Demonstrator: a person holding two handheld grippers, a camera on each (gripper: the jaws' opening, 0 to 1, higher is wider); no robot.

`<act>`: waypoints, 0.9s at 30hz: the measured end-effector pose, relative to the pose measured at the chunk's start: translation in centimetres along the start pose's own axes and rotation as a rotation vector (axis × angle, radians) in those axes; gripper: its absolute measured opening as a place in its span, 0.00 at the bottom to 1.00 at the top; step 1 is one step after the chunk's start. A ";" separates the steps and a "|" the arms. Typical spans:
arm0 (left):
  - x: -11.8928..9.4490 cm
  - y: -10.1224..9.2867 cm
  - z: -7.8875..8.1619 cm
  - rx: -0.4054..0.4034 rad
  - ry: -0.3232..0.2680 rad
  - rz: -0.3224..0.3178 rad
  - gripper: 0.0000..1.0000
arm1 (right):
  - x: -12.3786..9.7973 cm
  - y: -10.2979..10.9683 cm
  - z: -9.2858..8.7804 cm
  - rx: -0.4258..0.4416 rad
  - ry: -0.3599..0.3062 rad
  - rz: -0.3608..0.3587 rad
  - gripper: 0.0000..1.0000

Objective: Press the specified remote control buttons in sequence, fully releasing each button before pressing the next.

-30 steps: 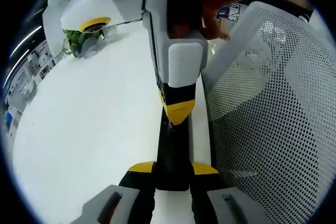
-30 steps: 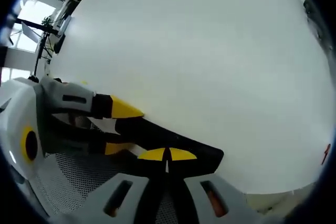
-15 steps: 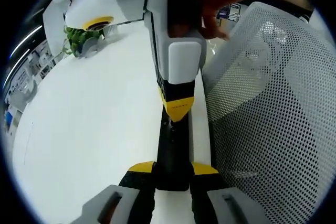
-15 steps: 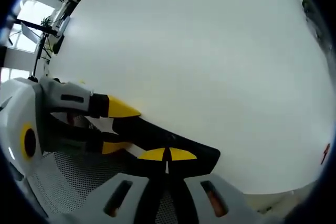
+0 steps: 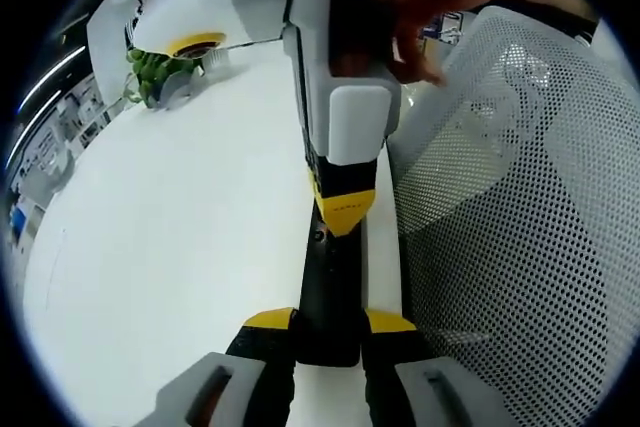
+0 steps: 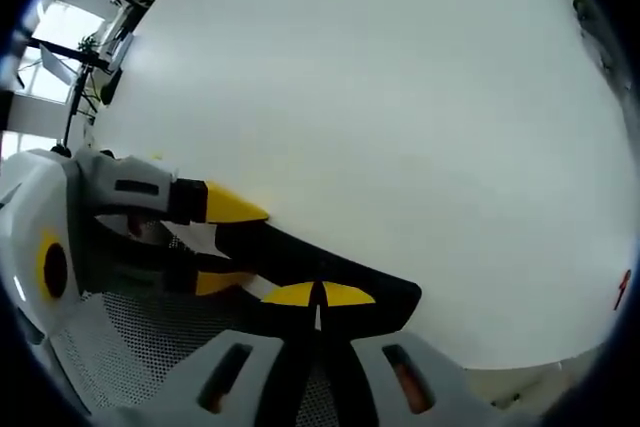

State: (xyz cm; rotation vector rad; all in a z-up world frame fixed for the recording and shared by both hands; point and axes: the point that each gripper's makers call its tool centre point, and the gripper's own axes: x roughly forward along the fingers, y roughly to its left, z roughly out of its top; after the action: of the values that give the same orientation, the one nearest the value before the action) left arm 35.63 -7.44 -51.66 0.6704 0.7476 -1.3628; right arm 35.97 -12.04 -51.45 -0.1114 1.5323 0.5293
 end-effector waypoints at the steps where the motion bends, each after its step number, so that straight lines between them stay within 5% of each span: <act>1: 0.0 0.0 0.0 0.000 0.000 0.000 0.25 | 0.0 0.0 0.0 -0.016 -0.006 -0.008 0.00; 4: 0.0 0.0 0.0 0.002 -0.001 -0.002 0.25 | 0.1 -0.1 0.3 -0.118 -0.060 -0.061 0.00; 9: 0.0 0.0 0.0 0.005 -0.001 -0.005 0.25 | 0.0 0.0 -0.2 -0.117 -0.088 -0.032 0.00; 15: 0.0 0.0 0.1 0.004 0.003 -0.006 0.25 | -0.1 0.3 -0.1 -0.291 -0.209 -0.011 0.00; 21: 0.0 0.0 0.0 0.003 0.001 -0.005 0.25 | -0.3 0.2 -0.1 -0.249 -0.225 0.011 0.00; 23: 0.0 0.0 0.0 0.004 -0.001 -0.005 0.25 | -0.4 0.3 -0.1 -0.157 -0.252 0.036 0.00; 27: 0.0 0.0 0.0 0.007 -0.001 -0.007 0.25 | -0.4 0.2 0.1 -0.113 -0.221 0.058 0.00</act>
State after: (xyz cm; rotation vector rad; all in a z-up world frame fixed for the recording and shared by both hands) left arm 35.64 -7.49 -51.68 0.6738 0.7452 -1.3726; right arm 36.00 -11.94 -51.04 -0.0927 1.2931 0.6527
